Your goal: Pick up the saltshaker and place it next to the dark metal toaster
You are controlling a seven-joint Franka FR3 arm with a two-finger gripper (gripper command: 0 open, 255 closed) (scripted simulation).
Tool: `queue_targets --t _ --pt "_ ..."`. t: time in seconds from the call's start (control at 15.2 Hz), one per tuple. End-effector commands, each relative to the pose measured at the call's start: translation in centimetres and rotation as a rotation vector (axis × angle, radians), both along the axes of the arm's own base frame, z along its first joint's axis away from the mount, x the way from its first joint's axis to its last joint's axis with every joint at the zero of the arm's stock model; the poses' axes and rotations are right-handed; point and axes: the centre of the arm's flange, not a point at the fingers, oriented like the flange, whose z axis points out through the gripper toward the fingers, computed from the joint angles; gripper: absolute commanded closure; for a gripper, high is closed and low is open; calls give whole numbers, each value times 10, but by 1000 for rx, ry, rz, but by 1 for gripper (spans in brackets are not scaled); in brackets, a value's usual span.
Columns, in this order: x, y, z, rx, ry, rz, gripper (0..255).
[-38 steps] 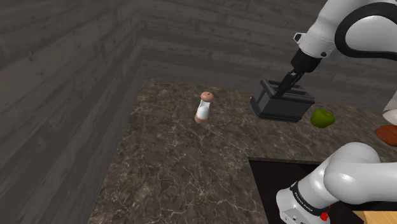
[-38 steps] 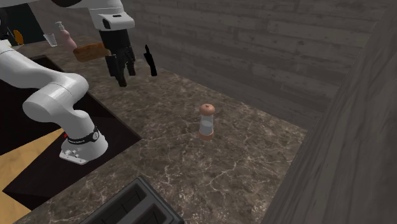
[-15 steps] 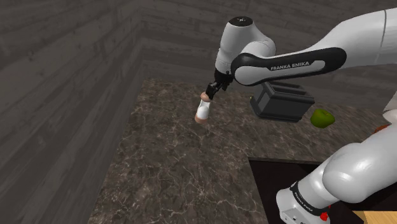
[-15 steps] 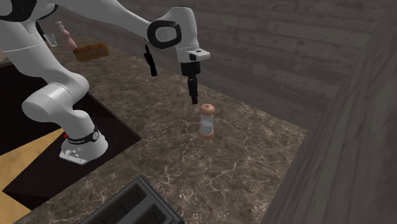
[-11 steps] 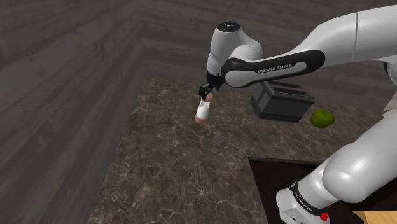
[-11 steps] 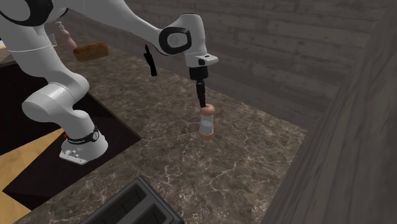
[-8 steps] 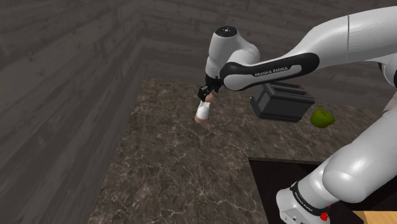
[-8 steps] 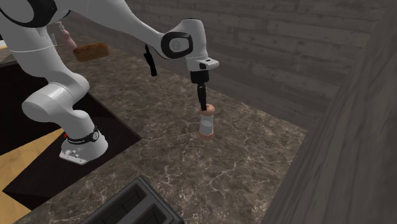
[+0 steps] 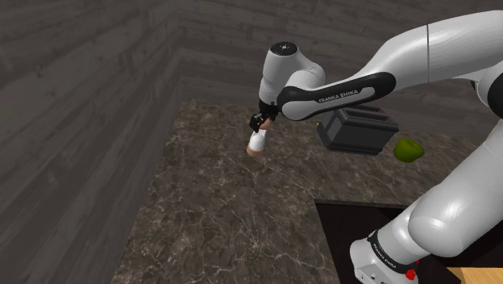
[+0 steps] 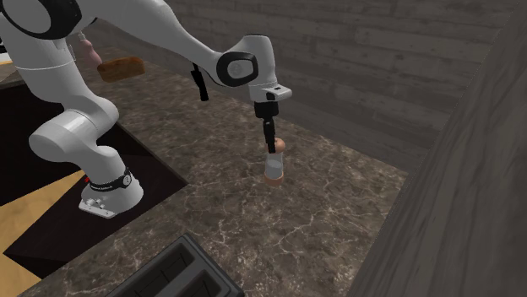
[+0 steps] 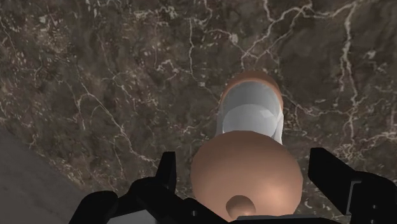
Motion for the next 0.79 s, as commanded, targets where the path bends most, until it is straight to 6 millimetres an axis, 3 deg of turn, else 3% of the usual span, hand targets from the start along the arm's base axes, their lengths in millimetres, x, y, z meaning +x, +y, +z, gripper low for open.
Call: queue_targets --t 0.0,0.13,0.2,0.73 --pt "0 0 0 0 0 0 0" --pt "0 0 0 0 0 0 0" --pt "0 0 0 0 0 0 255" --pt "0 0 0 0 0 0 255"
